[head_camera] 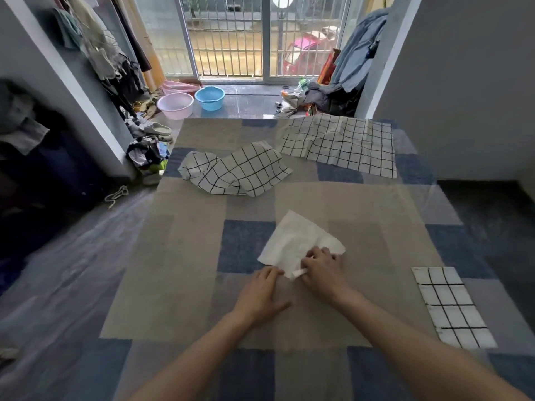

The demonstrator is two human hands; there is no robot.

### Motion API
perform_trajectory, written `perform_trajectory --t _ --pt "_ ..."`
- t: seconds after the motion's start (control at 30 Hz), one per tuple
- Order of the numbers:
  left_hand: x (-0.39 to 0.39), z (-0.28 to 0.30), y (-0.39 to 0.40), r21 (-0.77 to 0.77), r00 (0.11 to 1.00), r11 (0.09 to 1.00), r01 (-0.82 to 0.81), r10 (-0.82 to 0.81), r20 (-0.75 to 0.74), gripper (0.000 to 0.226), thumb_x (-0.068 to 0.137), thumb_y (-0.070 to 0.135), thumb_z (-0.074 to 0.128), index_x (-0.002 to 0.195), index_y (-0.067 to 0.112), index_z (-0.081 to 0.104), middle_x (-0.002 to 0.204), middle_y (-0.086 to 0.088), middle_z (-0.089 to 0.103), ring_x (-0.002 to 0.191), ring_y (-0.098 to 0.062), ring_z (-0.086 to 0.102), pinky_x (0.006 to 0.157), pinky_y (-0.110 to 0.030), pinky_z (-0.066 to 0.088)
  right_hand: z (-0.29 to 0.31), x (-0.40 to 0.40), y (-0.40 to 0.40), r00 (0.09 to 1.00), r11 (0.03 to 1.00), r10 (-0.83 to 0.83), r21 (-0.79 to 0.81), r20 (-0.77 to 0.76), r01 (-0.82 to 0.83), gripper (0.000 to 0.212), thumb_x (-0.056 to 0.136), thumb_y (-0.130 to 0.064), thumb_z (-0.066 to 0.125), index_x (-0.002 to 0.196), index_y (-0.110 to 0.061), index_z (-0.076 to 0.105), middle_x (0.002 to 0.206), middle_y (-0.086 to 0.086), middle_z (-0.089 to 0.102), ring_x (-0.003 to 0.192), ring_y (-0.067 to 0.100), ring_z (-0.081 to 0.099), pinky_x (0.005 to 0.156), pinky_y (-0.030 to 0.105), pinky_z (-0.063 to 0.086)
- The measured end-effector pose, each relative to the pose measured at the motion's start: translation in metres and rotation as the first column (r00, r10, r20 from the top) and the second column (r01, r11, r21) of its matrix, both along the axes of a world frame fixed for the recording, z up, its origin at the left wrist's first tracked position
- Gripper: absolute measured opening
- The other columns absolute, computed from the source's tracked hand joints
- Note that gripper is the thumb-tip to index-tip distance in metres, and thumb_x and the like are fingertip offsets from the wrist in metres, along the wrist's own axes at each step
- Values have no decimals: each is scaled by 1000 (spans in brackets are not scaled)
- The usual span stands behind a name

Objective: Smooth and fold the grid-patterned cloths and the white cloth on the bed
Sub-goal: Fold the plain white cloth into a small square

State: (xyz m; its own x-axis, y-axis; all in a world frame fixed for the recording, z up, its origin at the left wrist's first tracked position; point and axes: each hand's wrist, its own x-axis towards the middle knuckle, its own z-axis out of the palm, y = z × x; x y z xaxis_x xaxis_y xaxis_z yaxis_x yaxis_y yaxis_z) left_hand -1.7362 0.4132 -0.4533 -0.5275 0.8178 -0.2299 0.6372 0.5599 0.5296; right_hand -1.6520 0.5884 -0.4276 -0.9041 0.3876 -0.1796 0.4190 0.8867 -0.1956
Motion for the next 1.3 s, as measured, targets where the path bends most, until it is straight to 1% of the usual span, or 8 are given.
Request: perform_trajectory --t 0.2,0.43,0.7,0.8,0.97,1.03,1.13,1.3 --pt "-5 24 2 331 992 940 -85 110 -58 30 89 38 63 116 26 62 121 9 60 109 -16 53 87 -32 47 30 0 -32 958 991 106 110 -265 -79 28 70 -46 45 70 -27 65 82 -7 64 81 21 64 69 38 45" --pt "-11 56 -6 535 991 836 -122 129 25 13 89 33 50 89 27 61 81 12 65 77 -6 58 65 -35 50 40 18 -20 972 995 93 44 -216 -85 17 74 -31 64 88 -22 64 91 -1 65 88 27 63 68 36 47" --pt "-29 82 -20 462 942 822 -334 280 184 16 93 11 52 83 23 56 58 12 54 52 -3 49 53 -28 39 61 32 23 986 934 -129 -347 -104 86 26 91 -22 63 66 -28 61 61 -7 54 59 4 50 56 25 32" --pt "-48 85 -18 371 910 837 -401 321 262 15 90 12 55 82 21 63 65 11 63 58 -5 55 59 -35 50 71 31 40 969 881 -211 -453 -128 133 18 88 -20 67 71 -20 73 57 -8 53 47 -5 42 51 17 31" --pt "-80 112 7 341 818 804 -488 285 499 15 96 8 55 82 12 61 72 -7 62 55 -10 58 53 -26 52 97 25 49 880 619 -451 -763 -151 187 22 83 0 64 82 -17 77 77 14 66 74 22 59 79 45 55" --pt "-78 125 6 286 748 864 -414 144 648 17 98 7 53 81 10 57 69 -6 54 49 -6 56 49 -20 51 108 31 49 899 579 -426 -795 -103 183 9 86 -8 69 90 -2 75 83 26 66 75 29 61 80 46 56" --pt "-79 128 -16 55 629 996 -72 2 778 10 98 11 55 89 9 60 76 -4 59 65 -14 62 63 -25 57 115 50 47 957 535 -284 -818 62 212 27 84 -19 73 89 7 72 90 30 69 79 32 68 74 38 60" --pt "-65 113 -37 -225 420 926 302 82 904 7 98 16 56 95 11 60 84 -5 71 74 -24 73 68 -30 59 97 75 43 920 439 38 -833 391 336 32 82 -25 76 95 3 73 102 27 68 89 33 68 80 39 58"
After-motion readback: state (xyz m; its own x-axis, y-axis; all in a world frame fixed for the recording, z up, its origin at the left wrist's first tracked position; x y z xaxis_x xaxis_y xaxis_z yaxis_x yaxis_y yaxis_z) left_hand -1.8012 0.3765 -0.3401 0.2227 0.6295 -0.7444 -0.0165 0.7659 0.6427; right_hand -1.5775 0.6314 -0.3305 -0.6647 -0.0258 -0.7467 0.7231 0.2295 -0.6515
